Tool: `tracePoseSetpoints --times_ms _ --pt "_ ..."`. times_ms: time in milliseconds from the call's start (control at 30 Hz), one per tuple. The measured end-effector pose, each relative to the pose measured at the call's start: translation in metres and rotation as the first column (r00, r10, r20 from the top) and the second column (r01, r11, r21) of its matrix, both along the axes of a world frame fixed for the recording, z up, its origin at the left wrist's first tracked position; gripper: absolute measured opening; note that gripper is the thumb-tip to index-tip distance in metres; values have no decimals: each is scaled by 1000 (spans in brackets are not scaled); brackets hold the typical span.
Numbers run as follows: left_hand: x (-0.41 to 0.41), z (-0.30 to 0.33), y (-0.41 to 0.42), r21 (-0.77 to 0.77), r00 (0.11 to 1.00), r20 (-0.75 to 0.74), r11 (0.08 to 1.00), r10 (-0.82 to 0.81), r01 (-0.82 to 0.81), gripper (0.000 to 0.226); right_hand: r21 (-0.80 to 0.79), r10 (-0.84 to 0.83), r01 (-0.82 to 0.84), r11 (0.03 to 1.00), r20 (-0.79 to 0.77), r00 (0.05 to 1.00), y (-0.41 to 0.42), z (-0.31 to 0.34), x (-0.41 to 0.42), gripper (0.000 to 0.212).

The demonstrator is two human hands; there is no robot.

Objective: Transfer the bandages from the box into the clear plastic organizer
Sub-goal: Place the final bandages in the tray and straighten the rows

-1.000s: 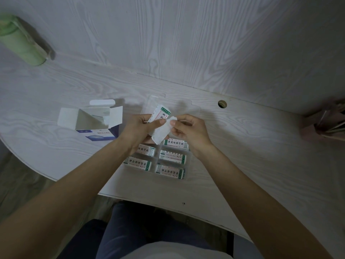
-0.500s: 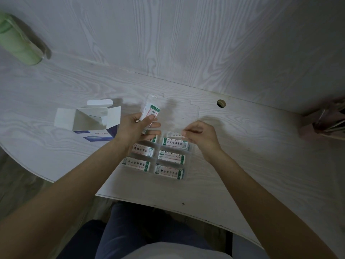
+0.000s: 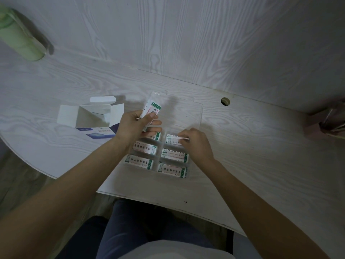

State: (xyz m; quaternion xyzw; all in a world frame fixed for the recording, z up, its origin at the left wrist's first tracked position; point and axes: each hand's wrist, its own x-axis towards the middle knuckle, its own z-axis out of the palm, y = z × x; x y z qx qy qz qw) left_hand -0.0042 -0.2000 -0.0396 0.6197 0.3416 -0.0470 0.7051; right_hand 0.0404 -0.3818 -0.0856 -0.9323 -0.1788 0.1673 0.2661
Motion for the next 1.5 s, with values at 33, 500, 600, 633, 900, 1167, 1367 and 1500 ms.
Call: tracePoseSetpoints --times_ms 33,500,600,633,900,1167,1367,1500 --pt "0 0 0 -1 1000 2 1000 1 -1 18 -62 43 -41 997 35 998 1 0 -1 19" --pt "0 5 -1 9 999 18 999 -32 32 11 -462 236 -85 883 279 931 23 -8 -12 17" --pt "-1 7 -1 12 999 15 999 -44 44 11 -387 272 -170 906 225 936 25 -10 -8 25" --pt "-1 7 -2 11 999 18 999 -47 47 11 -372 266 -175 912 209 941 24 -10 -6 27" --pt "-1 12 -5 12 995 12 995 -99 99 12 17 62 -64 998 120 991 20 16 2 25" --pt "1 24 -20 -30 925 38 925 -378 379 17 568 -60 285 772 -381 923 16 55 19 8" --pt "6 19 -16 8 964 -31 964 -264 264 22 540 -155 388 747 -427 891 6 43 22 19" --pt "8 12 -10 45 993 -4 992 -118 118 24 479 -328 448 755 -317 890 0 22 18 14"
